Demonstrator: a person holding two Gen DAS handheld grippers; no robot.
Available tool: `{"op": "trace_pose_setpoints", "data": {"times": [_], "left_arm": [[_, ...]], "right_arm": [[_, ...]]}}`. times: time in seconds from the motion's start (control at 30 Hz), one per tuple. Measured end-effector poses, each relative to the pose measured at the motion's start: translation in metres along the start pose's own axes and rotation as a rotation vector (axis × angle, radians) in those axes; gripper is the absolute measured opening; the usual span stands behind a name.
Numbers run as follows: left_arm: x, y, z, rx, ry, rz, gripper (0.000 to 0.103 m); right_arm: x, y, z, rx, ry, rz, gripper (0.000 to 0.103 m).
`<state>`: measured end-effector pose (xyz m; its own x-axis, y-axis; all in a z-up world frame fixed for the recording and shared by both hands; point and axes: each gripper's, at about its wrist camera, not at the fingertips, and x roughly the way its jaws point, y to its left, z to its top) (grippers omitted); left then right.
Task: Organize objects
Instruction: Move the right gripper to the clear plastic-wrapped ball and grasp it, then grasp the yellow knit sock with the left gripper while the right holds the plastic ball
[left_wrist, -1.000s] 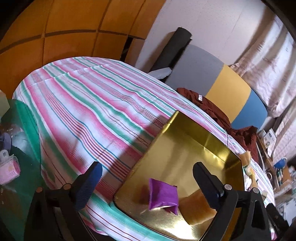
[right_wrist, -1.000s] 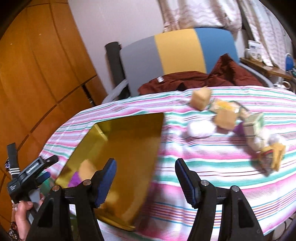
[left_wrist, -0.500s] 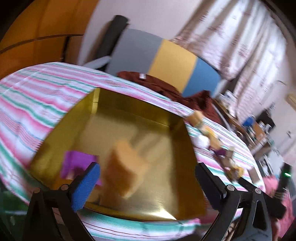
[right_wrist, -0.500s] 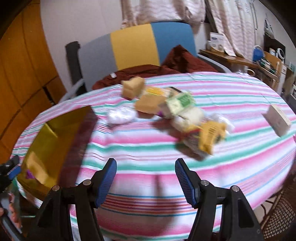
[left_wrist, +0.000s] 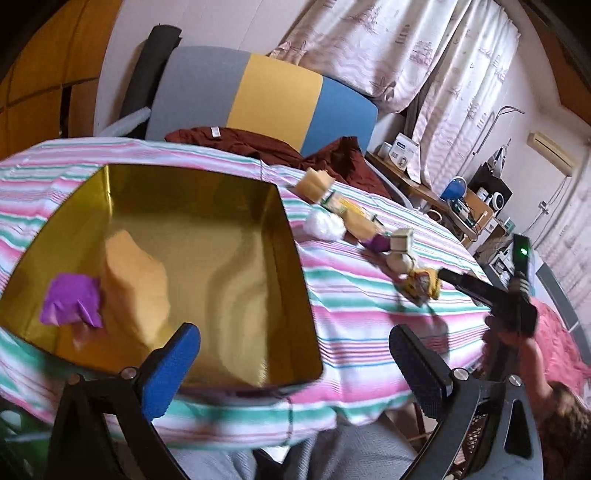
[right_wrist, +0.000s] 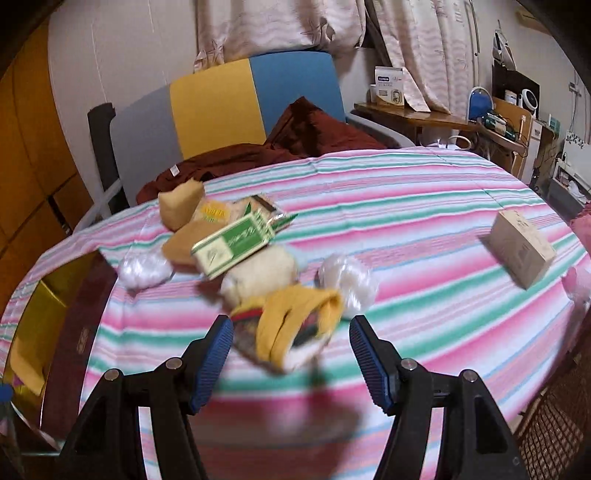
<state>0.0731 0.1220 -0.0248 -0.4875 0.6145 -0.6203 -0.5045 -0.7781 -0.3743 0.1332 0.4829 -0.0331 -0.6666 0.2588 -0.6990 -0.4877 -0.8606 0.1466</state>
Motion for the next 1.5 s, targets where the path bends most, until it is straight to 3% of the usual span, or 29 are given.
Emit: {"op": "trace_pose_setpoints", "data": {"times": [0.17,0.27,0.57,0.7,0.83,0.93,1.17,1.43,1.5], "left_arm": [[0.002,-0.011,-0.009,0.026,0.020,-0.007,0.103],[0.004,-0.014,-0.013,0.023,0.033,0.000,0.103],[0.009,-0.022,-0.013,0.019,0.057,0.001,0.103],[0.008,-0.025,-0.010,0.028,0.052,0.007,0.103],[0.011,-0.027,-0.009,0.023,0.056,0.002,0.103],[0.016,-0.031,-0.010,0.029,0.075,-0.004,0.103],[0.021,-0.050,-0.010,0.091,0.094,-0.016,0.103],[0.023,-0.058,-0.008,0.119,0.102,-0.008,0.103],[0.025,-0.059,-0.008,0.118,0.109,-0.002,0.103]], "right_arm": [[0.026,-0.006,0.005,-0.014,0.031,0.030,0.066],[0.035,-0.001,-0.003,0.022,0.068,0.124,0.066],[0.021,0.060,-0.033,-0.094,0.100,0.321,0.067],[0.005,0.065,-0.041,-0.142,0.101,0.377,0.067],[-0.017,0.043,-0.037,-0.132,0.008,0.328,0.067],[-0.017,0.013,-0.025,-0.058,-0.046,0.230,0.067],[0.026,-0.051,0.011,0.115,-0.003,0.005,0.067],[0.068,-0.055,0.028,0.115,0.043,-0.007,0.062],[0.077,-0.054,0.027,0.116,0.054,0.009,0.053]]}}
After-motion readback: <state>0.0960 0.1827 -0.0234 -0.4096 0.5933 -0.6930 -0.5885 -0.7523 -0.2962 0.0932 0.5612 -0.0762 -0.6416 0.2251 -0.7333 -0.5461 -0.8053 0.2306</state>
